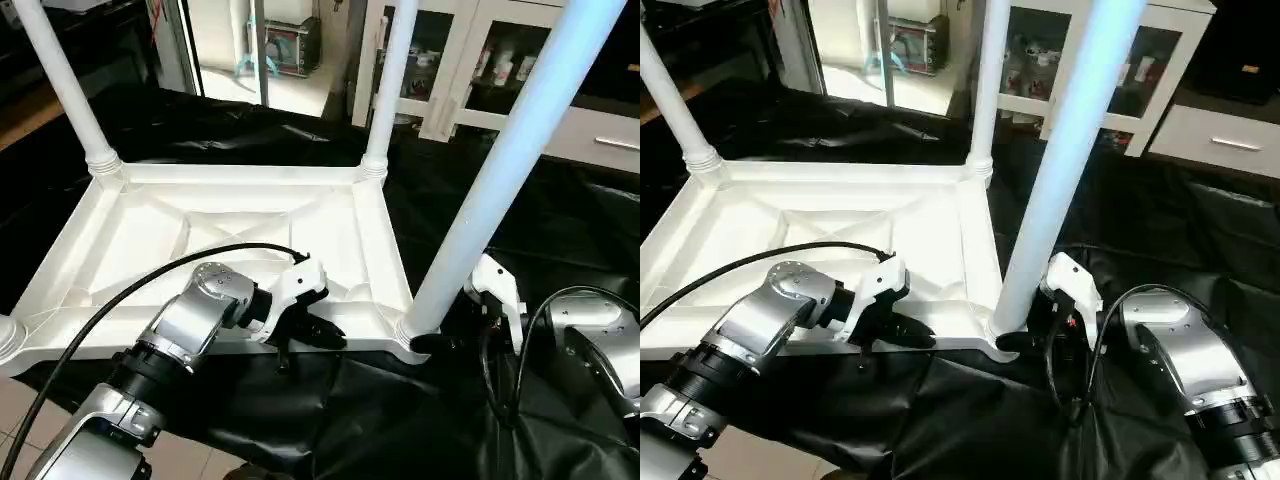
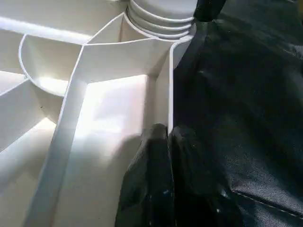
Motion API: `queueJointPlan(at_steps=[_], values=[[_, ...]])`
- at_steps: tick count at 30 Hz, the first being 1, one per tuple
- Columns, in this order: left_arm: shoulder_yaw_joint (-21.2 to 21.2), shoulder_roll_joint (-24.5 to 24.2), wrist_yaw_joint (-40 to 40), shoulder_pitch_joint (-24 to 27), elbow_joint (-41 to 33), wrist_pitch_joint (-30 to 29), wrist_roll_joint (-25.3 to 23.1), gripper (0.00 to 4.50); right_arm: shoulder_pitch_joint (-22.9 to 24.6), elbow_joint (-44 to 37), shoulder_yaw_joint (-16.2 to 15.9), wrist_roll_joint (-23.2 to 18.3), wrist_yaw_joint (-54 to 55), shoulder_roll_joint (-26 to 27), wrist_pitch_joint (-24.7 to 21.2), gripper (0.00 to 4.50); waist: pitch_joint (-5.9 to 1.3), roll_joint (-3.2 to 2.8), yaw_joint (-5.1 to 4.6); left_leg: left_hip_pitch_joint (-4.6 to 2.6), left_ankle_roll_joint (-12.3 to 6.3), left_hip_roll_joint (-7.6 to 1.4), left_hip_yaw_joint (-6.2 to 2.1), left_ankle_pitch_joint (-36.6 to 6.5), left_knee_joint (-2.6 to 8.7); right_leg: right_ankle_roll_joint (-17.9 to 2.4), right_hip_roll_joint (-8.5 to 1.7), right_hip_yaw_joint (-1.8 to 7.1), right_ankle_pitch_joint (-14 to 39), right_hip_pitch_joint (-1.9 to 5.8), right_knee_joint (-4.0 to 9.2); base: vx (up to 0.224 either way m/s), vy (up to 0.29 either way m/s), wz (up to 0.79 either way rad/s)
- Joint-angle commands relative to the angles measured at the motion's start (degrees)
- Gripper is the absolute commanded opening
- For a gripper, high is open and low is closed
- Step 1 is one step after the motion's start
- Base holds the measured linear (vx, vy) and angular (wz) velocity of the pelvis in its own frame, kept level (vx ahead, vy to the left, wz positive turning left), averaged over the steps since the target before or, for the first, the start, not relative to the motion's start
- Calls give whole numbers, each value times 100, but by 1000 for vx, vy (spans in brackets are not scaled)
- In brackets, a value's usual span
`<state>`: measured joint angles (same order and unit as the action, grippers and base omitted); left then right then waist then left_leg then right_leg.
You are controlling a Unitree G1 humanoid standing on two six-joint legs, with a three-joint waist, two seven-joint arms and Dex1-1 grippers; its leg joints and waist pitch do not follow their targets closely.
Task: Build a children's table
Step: Rotate leg to tighten
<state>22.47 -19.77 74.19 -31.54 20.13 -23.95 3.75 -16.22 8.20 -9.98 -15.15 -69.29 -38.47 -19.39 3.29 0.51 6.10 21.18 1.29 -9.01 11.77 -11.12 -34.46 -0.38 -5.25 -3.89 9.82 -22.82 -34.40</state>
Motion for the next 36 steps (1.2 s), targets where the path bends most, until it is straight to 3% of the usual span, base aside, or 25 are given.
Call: queueJointPlan(at_steps=[1,4,10,11,13,14,16,19,24,28,31,34,35,36], values=[[130,105,187,5,-166,-52,199,0,9,132,-44,53,5,-2,10,255,-385,75,-22,-107,-350,-471,-216,-1000,412,-1429,-446,297,1241,250,380,0,0,0],[-33,296,-389,-139,167,-40,34,0,-76,320,154,154,751,369,-113,254,-373,60,-41,-105,-329,-463,-210,-1062,415,-1446,-435,295,1295,232,397,0,0,0],[-571,995,-2170,-635,1068,-330,-223,0,-482,1231,697,615,3292,1348,-680,254,-356,97,-179,-122,59,-420,-258,-1542,435,-1179,-446,252,2214,215,492,0,0,0],[-660,1146,-2512,-753,1230,-397,-253,0,-569,1360,859,659,3889,1613,-769,253,-359,93,-198,-140,107,-415,-261,-1612,437,-1066,-440,254,2357,187,521,0,0,0],[-827,1454,-3164,-978,1523,-384,-280,0,-722,1580,1225,680,5057,2151,-792,253,-367,92,-230,-137,140,-400,-258,-1605,442,-1032,-435,264,2317,162,532,0,0,0],[-918,1684,-3660,-1153,1764,-255,-326,0,-826,1727,1444,730,5898,2556,-701,253,-384,92,-238,-124,169,-387,-275,-1559,441,-986,-444,250,2295,180,525,0,0,0],[-915,1850,-4074,-1296,1973,-23,-447,0,-885,1776,1281,963,6209,2776,-548,253,-386,90,-234,-157,157,-395,-250,-1530,437,-987,-439,264,2184,146,543,0,0,0],[-890,2159,-4590,-1533,2251,313,-615,0,-932,1769,881,1327,6536,3192,-403,253,-400,121,-192,-110,18,-395,-228,-1193,439,-993,-427,281,1673,186,487,0,0,0],[-924,2148,-4643,-1568,2317,345,-639,0,-892,1643,820,1360,6562,3254,-406,237,-414,114,-123,-101,-186,-397,-211,-886,428,-1079,-430,285,1117,225,417,0,0,0],[-927,2058,-4673,-1589,2482,459,-664,0,-948,1659,910,1374,6745,3214,-271,234,-390,109,-127,-101,-186,-389,-209,-1036,442,-1039,-437,281,1403,226,463,0,0,0],[-941,2019,-4675,-1616,2633,590,-685,0,-970,1668,955,1447,6786,3189,-178,234,-380,98,-140,-121,-77,-396,-222,-1268,463,-924,-427,279,1742,200,502,0,0,0],[-914,1948,-4582,-1596,2683,667,-722,0,-800,1320,1040,1418,6619,3145,-188,285,-361,101,-135,-112,-66,-403,-230,-1356,480,-865,-425,285,1813,198,520,0,0,0],[-900,1925,-4530,-1590,2688,720,-726,0,-721,1179,1063,1404,6601,3126,-228,288,-373,105,-158,-59,-65,-403,-258,-1328,499,-808,-436,280,1764,246,500,0,0,0],[-877,1887,-4444,-1596,2726,822,-728,0,-491,837,1046,1373,6540,3053,-343,306,-384,108,-171,-52,-60,-403,-266,-1285,497,-812,-437,277,1698,255,481,0,0,0]])
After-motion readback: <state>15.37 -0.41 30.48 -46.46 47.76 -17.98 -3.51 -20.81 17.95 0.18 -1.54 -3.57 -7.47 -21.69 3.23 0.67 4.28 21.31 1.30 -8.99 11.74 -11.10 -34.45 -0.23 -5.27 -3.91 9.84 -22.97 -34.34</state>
